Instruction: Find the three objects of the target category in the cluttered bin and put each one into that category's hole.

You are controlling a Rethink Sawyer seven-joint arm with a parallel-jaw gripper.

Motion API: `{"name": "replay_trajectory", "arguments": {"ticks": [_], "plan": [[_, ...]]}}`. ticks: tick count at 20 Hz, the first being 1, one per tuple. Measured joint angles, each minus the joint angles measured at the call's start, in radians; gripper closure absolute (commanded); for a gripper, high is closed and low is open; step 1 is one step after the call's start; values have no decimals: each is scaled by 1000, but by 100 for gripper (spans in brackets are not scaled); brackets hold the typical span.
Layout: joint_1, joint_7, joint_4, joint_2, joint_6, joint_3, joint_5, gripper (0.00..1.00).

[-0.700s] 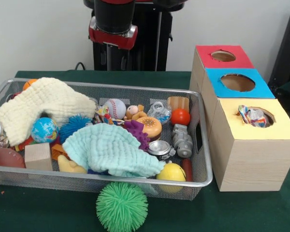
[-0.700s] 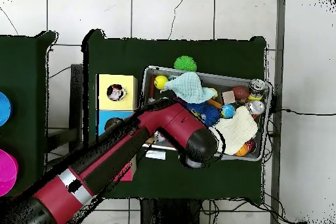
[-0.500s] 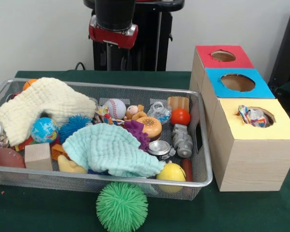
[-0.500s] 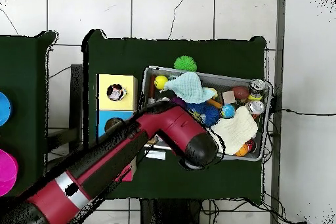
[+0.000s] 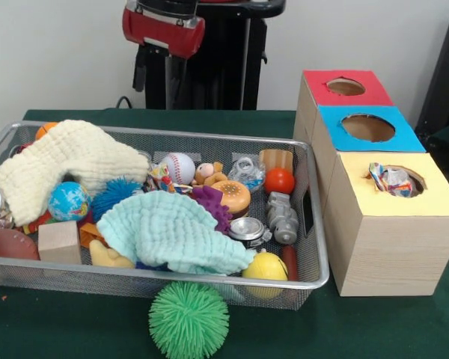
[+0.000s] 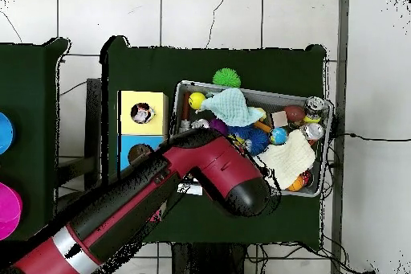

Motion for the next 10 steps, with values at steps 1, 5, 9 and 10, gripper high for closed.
{"name": "replay_trajectory", "arguments": {"ticks": [1,5,9,10], "plan": [[-2,0,-1,-3,0,0,0,0],[-24,0,-15,-22,0,0,0,0],[-43,0,-28,-36,0,0,0,0],[-44,0,-30,-37,0,0,0,0]]}}
